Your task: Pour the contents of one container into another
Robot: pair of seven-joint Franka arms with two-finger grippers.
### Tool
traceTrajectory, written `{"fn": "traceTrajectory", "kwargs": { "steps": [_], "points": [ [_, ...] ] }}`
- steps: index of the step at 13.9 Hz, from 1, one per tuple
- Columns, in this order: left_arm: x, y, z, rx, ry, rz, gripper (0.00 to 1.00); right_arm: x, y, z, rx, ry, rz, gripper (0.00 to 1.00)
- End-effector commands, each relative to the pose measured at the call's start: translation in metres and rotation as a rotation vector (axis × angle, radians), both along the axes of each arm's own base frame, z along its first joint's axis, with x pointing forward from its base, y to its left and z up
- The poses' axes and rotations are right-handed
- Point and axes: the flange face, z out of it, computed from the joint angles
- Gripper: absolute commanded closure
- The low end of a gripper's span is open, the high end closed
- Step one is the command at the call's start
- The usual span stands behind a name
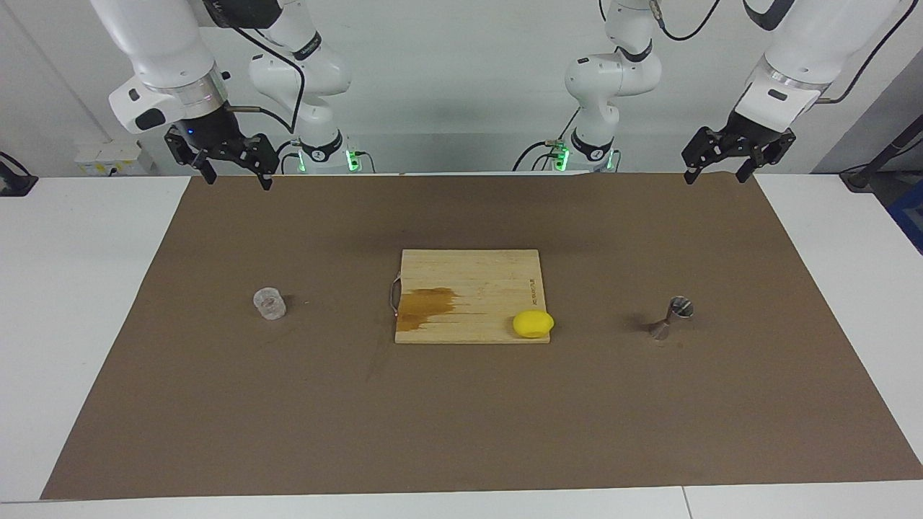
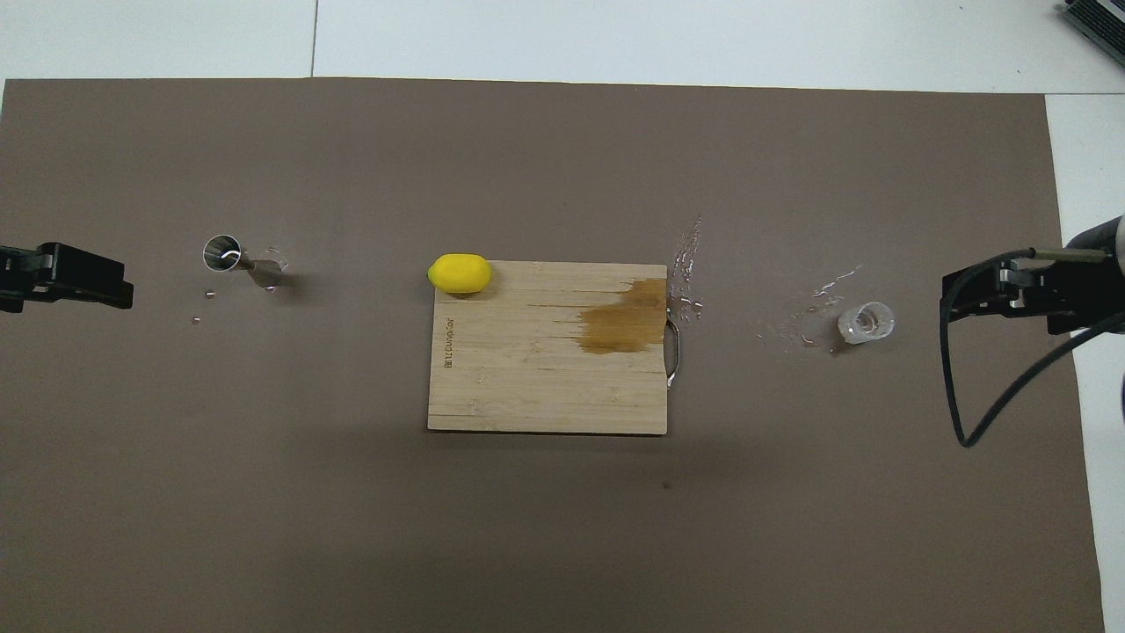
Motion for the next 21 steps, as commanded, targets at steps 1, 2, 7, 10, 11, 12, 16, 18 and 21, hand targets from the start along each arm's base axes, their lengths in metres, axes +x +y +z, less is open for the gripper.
{"fn": "traceTrajectory", "kwargs": {
  "steps": [1, 2, 7, 10, 11, 12, 16, 18, 21],
  "points": [
    [-0.004, -0.005, -0.016, 0.009, 0.005, -0.021, 0.00, -0.003, -0.002, -0.003, 0.013, 0.019, -0.017, 0.00],
    [-0.001, -0.005, -0.031, 0.008, 0.003, -0.020, 0.00, -0.004, -0.001, -0.006, 0.015, 0.020, -0.018, 0.00],
    [0.023, 0.043, -0.095, -0.111, 0.107, 0.116, 0.00, -0.005, -0.003, -0.006, 0.017, 0.020, -0.015, 0.00],
    [0.012, 0.108, -0.137, -0.264, 0.191, 0.514, 0.00, -0.007, -0.007, -0.002, 0.021, 0.013, -0.004, 0.00],
    [0.006, 0.122, -0.150, -0.345, 0.217, 0.637, 0.00, -0.006, -0.016, -0.002, 0.021, 0.011, -0.001, 0.00],
    [-0.001, 0.137, -0.163, -0.430, 0.256, 0.758, 0.00, -0.006, -0.018, -0.003, 0.020, 0.011, -0.007, 0.00],
    [-0.024, 0.174, -0.209, -0.714, 0.376, 1.275, 0.00, -0.001, -0.017, -0.004, 0.017, -0.026, -0.035, 0.00],
    [-0.027, 0.182, -0.228, -0.822, 0.465, 1.545, 0.00, -0.001, -0.014, -0.009, -0.003, -0.013, -0.068, 0.01],
    [-0.032, 0.184, -0.265, -0.979, 0.628, 1.879, 0.00, 0.002, -0.013, -0.014, -0.007, -0.013, -0.151, 0.01]
  ]
}}
